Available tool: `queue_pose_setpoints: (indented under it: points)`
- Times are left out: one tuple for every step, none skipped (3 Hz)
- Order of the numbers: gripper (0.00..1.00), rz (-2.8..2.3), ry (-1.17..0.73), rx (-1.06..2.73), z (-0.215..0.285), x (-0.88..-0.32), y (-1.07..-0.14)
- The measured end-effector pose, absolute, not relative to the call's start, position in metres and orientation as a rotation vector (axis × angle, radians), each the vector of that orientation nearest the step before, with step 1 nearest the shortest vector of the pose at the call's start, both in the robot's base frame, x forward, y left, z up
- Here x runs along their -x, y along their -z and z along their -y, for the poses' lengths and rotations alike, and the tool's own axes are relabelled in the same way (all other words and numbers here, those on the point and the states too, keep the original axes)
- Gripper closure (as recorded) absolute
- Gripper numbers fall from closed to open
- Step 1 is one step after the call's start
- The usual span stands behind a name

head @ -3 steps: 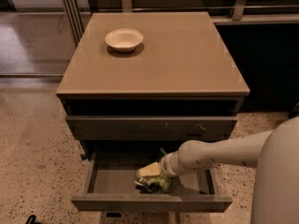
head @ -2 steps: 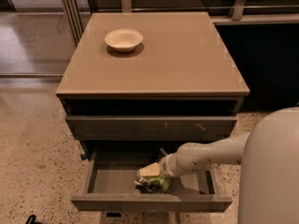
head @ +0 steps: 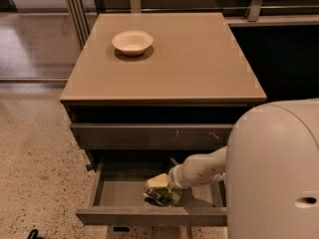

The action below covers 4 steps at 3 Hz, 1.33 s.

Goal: Pick green jalapeno chip bag from middle drawer and place on counter

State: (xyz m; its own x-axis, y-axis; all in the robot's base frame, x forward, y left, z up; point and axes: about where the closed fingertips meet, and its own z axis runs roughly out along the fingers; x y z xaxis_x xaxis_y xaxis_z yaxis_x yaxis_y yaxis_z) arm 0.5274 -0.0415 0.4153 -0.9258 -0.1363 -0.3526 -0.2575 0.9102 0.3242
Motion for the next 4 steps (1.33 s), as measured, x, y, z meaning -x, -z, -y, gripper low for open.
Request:
queue_pose_setpoints:
  points:
    - [0.0, -2.754, -0.526, 0.273, 0.045, -0.53, -0.409]
    - [0.0, -2.782, -0.509, 0.24, 0.056, -0.53, -0.396]
    - [0.0, -2.81, -0.495, 0.233, 0.06, -0.53, -0.387]
    - [0.19, -2.81, -0.495, 0.233, 0.06, -0.53, -0.387]
